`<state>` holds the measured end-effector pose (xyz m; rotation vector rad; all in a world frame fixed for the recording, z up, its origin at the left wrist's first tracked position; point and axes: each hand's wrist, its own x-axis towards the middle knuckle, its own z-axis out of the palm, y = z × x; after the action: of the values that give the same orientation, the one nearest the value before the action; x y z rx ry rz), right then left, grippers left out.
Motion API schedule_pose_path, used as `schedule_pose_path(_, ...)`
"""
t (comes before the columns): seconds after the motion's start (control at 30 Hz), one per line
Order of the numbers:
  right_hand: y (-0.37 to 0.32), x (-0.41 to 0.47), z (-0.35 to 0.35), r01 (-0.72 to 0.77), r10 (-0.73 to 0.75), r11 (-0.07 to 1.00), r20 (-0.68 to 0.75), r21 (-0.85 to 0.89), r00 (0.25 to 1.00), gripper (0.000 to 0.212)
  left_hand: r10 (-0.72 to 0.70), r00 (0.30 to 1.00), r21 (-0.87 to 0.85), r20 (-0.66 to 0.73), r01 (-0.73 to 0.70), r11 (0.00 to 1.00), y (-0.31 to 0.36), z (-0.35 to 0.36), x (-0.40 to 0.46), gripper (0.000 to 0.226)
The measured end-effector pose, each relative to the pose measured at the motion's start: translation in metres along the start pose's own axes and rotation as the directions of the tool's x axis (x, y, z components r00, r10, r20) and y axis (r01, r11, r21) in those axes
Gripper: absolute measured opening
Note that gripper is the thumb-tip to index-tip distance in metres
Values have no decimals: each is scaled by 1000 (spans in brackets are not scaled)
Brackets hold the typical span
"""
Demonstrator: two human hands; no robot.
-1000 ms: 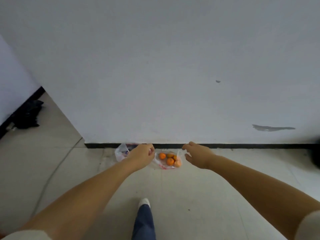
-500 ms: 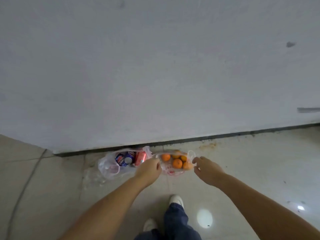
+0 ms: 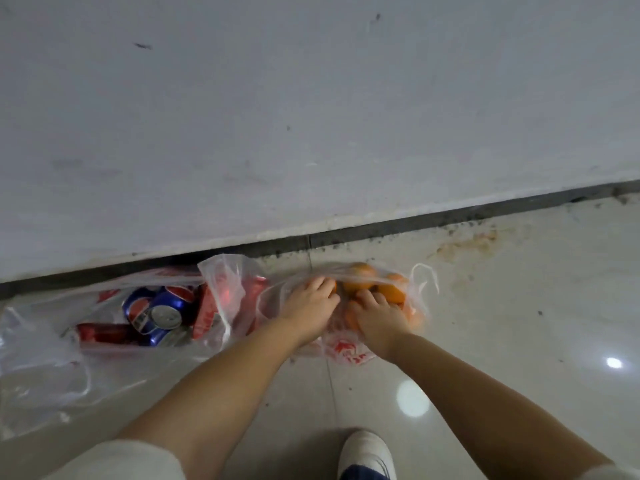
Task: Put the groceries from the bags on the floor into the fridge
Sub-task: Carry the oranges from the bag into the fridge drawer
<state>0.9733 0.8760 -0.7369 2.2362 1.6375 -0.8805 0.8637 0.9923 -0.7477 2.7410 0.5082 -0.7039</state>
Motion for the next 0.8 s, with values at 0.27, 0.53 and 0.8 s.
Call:
schedule_pose_path(0.27, 6, 23, 31, 24, -22, 995, 21, -97, 1000, 65, -148, 986, 93, 78, 141, 986, -30, 17, 38, 87)
schedule_pose_path(0.53, -12, -49, -29, -47, 56, 983, -46, 175, 997, 71, -115, 981, -262, 157, 154, 953, 0, -47, -30, 73)
schedule_pose_path(0.8, -30, -202, -168, -165, 170, 944, 8, 286, 985, 64, -118, 982, -231, 149, 151, 961, 74, -195, -161, 75)
